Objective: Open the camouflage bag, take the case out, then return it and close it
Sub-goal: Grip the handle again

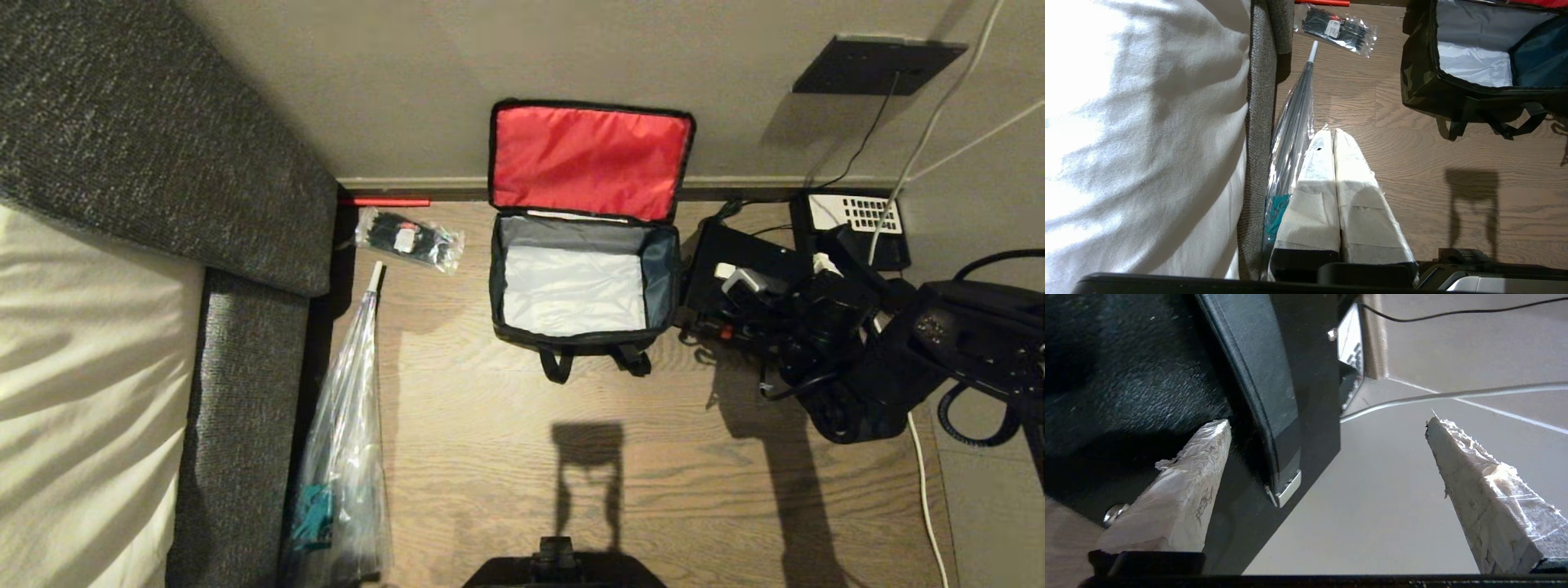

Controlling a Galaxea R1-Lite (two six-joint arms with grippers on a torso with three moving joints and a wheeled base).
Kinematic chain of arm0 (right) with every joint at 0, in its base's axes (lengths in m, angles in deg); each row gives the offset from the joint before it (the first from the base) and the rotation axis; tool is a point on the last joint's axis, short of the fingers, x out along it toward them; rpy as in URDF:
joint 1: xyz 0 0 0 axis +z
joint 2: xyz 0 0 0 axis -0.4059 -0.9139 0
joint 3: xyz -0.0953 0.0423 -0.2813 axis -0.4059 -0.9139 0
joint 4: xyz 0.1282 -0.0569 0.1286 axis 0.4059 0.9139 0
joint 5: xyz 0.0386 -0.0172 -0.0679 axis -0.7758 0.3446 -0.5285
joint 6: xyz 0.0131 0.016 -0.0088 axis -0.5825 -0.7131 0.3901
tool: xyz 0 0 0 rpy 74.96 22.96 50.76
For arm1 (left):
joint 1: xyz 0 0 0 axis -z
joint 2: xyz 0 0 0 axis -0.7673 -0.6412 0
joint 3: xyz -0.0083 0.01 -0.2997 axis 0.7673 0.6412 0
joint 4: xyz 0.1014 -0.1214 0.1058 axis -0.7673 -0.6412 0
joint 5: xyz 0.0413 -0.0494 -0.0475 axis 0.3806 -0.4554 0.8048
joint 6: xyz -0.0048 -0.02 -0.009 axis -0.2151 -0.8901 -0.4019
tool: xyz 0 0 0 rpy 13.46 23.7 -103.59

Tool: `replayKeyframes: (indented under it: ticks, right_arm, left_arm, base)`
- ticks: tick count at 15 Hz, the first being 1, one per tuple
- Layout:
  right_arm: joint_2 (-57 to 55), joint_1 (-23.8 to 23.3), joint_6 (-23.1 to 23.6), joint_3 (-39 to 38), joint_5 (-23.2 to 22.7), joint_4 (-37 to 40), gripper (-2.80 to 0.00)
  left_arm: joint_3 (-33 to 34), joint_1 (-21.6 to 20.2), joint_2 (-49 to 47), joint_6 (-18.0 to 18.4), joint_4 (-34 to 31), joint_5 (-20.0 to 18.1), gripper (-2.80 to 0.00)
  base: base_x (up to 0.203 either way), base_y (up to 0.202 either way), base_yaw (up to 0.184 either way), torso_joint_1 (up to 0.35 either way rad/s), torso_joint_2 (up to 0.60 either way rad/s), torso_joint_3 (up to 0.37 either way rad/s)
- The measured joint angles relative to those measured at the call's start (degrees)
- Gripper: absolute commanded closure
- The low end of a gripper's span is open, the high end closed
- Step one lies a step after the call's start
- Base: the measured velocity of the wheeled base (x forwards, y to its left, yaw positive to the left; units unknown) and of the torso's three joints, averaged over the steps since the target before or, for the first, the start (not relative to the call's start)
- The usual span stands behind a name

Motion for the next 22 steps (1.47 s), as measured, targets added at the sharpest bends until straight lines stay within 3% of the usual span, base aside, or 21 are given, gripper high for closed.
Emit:
replayKeyframes:
  ticks: [11, 15, 16, 22]
  right_arm:
    - [-6.8, -1.0, 0.6, 10.0, 0.3, -1.8, -2.80]
    - [-7.5, -1.1, 0.7, 10.4, 0.3, -1.8, -2.80]
    - [-7.5, -1.1, 1.0, 10.1, 0.3, -1.7, 0.00]
    - [-8.8, -1.1, 0.3, 8.3, 0.2, -1.9, 0.00]
  left_arm:
    - [0.0, 0.0, 0.0, 0.0, 0.0, 0.0, 0.00]
    - [0.0, 0.0, 0.0, 0.0, 0.0, 0.0, 0.00]
    - [0.0, 0.0, 0.0, 0.0, 0.0, 0.0, 0.00]
    - [0.0, 0.0, 0.0, 0.0, 0.0, 0.0, 0.00]
  base:
    - [0.000, 0.000, 0.000, 0.000, 0.00, 0.000]
    - [0.000, 0.000, 0.000, 0.000, 0.00, 0.000]
    - [0.000, 0.000, 0.000, 0.000, 0.00, 0.000]
    - [0.000, 0.000, 0.000, 0.000, 0.00, 0.000]
